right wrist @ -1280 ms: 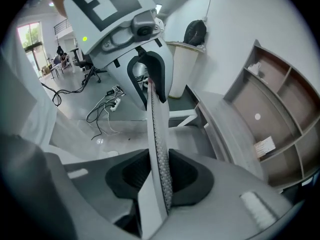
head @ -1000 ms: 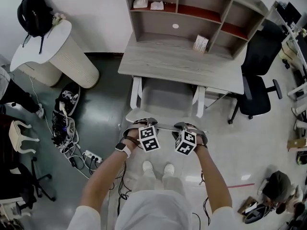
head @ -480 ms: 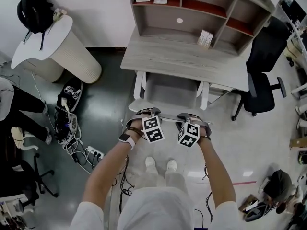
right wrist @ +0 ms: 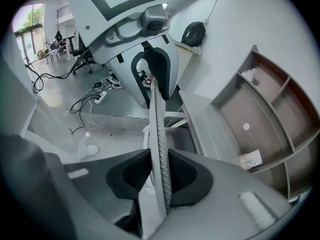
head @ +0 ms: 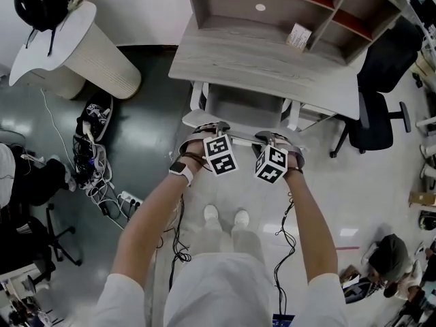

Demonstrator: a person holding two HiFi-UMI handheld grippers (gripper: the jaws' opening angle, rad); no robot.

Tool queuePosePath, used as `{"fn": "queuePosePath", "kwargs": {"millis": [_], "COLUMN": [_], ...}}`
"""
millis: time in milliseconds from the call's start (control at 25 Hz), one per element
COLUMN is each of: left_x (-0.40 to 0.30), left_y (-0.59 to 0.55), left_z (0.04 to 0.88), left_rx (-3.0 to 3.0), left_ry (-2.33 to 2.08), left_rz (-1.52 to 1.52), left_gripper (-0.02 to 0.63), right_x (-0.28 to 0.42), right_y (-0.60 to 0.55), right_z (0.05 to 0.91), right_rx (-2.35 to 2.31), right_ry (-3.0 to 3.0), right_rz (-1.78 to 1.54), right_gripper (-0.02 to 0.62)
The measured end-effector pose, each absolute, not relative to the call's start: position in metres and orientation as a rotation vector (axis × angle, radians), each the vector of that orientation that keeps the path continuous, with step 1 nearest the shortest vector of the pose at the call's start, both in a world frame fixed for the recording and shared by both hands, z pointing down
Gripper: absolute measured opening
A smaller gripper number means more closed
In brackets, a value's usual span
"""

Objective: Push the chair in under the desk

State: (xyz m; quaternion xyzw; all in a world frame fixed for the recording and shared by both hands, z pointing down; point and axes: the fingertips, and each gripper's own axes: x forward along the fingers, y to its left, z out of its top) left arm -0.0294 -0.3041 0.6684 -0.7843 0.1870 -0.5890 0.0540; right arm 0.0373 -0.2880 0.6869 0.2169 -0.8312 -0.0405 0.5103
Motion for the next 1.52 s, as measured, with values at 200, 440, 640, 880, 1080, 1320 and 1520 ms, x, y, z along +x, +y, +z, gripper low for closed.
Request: {"fn": "queuePosePath", "kwargs": {"millis": [200, 440, 640, 880, 1080, 1320, 1520], "left_x": [-0.022, -0.014, -0.007, -0.002, -0.006, -0.005, -0.002], "left_y": [-0.331, -0.362, -0.383, -0.404, -0.412, -0.408, -0.395], "left_z": [0.668, 0.670, 0.670, 0.670, 0.670, 0.669, 0.658], "left_rx": [-2.376, -2.384, -2.388, -2.380, -2.364, -2.426, -2.500], "left_ry": [0.590, 0.616, 0.628, 0.643, 0.627, 0.730, 0.797], "left_rz": [-1.775, -1.773, -1.784, -1.784, -1.785, -1.732, -1.607], "left_gripper": [0.150, 0.152, 0.153, 0.153, 0.155, 0.167, 0.219], "right_x": [0.045, 0.054, 0.061, 0.068, 0.063, 0.063, 0.059], "right_y": [-0.317, -0.350, -0.371, -0.394, -0.401, -0.398, -0.388], "right_z": [0.687, 0.690, 0.692, 0.693, 0.692, 0.691, 0.674], "right_rx": [0.528, 0.550, 0.566, 0.591, 0.602, 0.662, 0.687], "right_ry": [-1.990, -1.960, -1.937, -1.912, -1.906, -1.895, -1.955], "right_rz": [-0.123, -0.158, -0.183, -0.230, -0.240, -0.290, -0.256], "right_gripper": [0.109, 0.110, 0.110, 0.112, 0.112, 0.139, 0.189]}}
